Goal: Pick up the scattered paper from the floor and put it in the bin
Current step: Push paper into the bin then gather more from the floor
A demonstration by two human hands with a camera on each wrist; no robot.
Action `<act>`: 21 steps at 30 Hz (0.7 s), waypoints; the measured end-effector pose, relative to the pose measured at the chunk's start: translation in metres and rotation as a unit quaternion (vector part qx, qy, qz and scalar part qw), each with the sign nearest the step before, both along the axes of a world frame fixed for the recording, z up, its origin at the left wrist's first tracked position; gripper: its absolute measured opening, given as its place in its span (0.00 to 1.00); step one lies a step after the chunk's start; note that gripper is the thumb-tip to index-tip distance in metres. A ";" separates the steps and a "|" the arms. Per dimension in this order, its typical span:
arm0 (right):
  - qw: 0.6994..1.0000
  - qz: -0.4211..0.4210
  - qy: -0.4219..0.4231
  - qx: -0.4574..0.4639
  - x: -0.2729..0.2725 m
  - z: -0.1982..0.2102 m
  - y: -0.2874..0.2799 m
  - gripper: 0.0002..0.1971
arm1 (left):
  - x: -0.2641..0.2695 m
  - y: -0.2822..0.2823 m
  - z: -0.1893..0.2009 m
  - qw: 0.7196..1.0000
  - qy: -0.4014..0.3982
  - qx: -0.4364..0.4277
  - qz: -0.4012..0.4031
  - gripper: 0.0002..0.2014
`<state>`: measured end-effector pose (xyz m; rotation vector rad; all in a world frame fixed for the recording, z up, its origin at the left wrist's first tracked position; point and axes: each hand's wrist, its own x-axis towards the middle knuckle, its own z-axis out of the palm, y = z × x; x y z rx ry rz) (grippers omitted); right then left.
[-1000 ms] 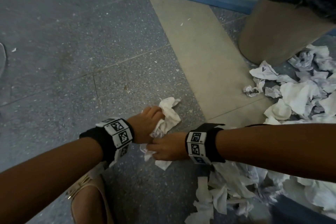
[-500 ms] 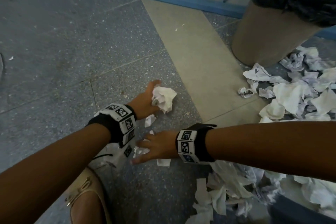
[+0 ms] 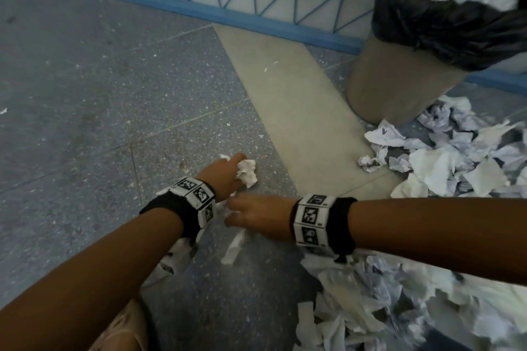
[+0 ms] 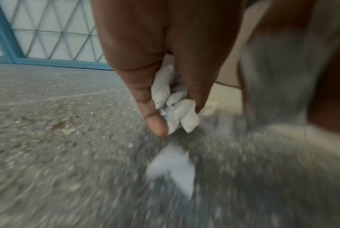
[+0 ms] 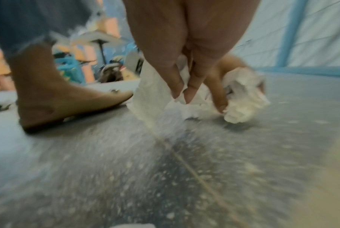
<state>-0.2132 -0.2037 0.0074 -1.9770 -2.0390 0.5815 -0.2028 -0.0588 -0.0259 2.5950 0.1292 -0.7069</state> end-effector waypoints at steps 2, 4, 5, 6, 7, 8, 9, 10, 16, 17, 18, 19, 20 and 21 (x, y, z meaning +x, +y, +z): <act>0.989 -0.131 0.028 0.062 0.023 0.026 -0.023 0.14 | 0.013 -0.003 0.025 0.997 -0.057 -0.045 0.014 0.23; 0.952 -0.276 0.069 0.112 0.047 0.056 -0.055 0.13 | 0.033 -0.013 0.063 0.983 -0.131 -0.126 0.029 0.24; 0.935 -0.321 0.037 0.145 0.060 0.072 -0.071 0.15 | 0.045 -0.020 0.084 0.971 -0.161 -0.176 0.035 0.23; 0.915 -0.367 -0.001 0.168 0.072 0.091 -0.084 0.19 | 0.060 -0.029 0.105 0.954 -0.189 -0.230 0.035 0.22; 0.896 -0.397 -0.032 0.194 0.085 0.109 -0.098 0.22 | 0.076 -0.039 0.125 0.936 -0.213 -0.279 0.034 0.21; 0.881 -0.418 -0.074 0.211 0.098 0.126 -0.112 0.24 | 0.095 -0.051 0.143 0.915 -0.239 -0.322 0.034 0.21; 0.854 -0.456 -0.099 0.230 0.113 0.148 -0.127 0.24 | 0.113 -0.067 0.165 0.896 -0.269 -0.351 0.032 0.20; 0.826 -0.488 -0.124 0.253 0.128 0.163 -0.137 0.24 | 0.131 -0.081 0.182 0.875 -0.298 -0.381 0.033 0.22; 0.665 -0.677 -0.175 0.263 0.201 0.214 -0.194 0.25 | 0.214 -0.186 0.240 0.817 -0.343 -0.464 0.006 0.24; 0.657 -0.694 -0.166 0.244 0.209 0.213 -0.198 0.25 | 0.220 -0.199 0.240 0.837 -0.343 -0.426 0.000 0.28; 0.654 -0.705 -0.149 0.229 0.217 0.209 -0.201 0.25 | 0.231 -0.209 0.234 0.866 -0.332 -0.373 -0.008 0.33; 0.654 -0.714 -0.129 0.214 0.223 0.204 -0.202 0.23 | 0.237 -0.218 0.229 0.899 -0.315 -0.304 -0.028 0.37; 0.658 -0.721 -0.116 0.182 0.228 0.197 -0.203 0.21 | 0.243 -0.224 0.220 0.931 -0.297 -0.207 -0.052 0.38; 0.668 -0.726 -0.104 0.125 0.234 0.190 -0.203 0.19 | 0.247 -0.226 0.212 0.951 -0.282 -0.097 -0.080 0.35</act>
